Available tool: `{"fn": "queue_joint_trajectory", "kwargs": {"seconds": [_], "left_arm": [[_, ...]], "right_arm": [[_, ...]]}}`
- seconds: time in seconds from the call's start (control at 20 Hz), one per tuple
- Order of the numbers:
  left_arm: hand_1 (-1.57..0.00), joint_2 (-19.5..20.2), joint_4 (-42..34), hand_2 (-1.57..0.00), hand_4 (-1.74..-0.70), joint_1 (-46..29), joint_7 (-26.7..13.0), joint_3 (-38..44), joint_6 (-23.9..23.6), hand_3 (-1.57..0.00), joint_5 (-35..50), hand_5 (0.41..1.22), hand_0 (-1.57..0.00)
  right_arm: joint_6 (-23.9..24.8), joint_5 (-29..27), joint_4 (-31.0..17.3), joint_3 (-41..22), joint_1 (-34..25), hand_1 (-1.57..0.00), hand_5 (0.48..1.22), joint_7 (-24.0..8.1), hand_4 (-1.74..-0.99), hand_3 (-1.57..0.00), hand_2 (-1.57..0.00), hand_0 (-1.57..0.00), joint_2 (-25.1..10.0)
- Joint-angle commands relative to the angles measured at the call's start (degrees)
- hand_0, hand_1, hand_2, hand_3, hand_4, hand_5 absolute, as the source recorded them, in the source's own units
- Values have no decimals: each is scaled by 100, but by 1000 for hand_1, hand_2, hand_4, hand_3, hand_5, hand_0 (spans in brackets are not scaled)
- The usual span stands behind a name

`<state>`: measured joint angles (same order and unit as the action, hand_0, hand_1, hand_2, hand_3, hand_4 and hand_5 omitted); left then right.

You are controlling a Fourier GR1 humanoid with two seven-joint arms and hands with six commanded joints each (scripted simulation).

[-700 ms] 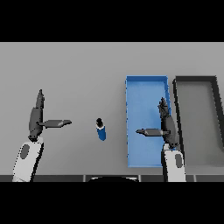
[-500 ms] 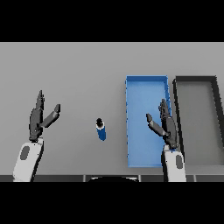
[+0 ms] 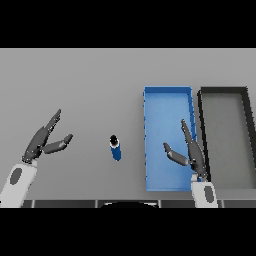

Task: Pick up the blue pipe and place it into the blue bin.

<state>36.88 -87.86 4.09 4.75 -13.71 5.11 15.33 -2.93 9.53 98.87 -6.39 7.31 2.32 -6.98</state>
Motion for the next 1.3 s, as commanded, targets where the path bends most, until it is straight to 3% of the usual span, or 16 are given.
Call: {"fn": "queue_joint_trajectory", "kwargs": {"seconds": [0.0, 0.2, 0.3, 0.55, 0.8, 0.95, 1.25], "left_arm": [[1, 22, 48, 1, -1085, 60, -7, 25, 102, 1, 83, 604, 1], [1, 178, -471, 1, -1096, -280, 274, -289, 618, 1, 132, 567, 1], [1, 198, -621, 1, -1111, -270, 93, -488, 838, 1, 139, 534, 1], [1, -199, -1054, 1, -1176, -450, 8, -1146, 818, 1, -322, 484, 1], [1, -726, -666, 1, -1189, -179, -68, -1478, 663, 1, -782, 463, 1], [1, -1174, -306, 1, -1206, 50, -198, -1638, 622, 1, -877, 468, 1], [1, -1756, 418, 1, -1152, 469, -163, -1832, 608, 1, -1145, 459, 1]], "right_arm": [[5, 0, 4, 15, -12, 1, 601, -48, -1186, 1, 1, 1, -16], [-43, 37, -64, -33, 17, 1, 605, 104, -1193, 1, 1, 1, -31], [-54, 31, -47, -32, -23, 1, 609, 143, -1201, 1, 1, 1, -43], [13, 127, 73, -110, 45, 1, 613, 79, -1212, 1, 1, 1, 25], [-16, 45, 216, -109, 110, 1, 621, -12, -1228, 1, 1, 1, 52], [-13, 65, 179, -87, 210, 1, 622, 96, -1229, 1, 1, 1, 24], [-1, 68, 244, -100, 254, 1, 606, 80, -1206, 1, 1, 1, 47]]}}
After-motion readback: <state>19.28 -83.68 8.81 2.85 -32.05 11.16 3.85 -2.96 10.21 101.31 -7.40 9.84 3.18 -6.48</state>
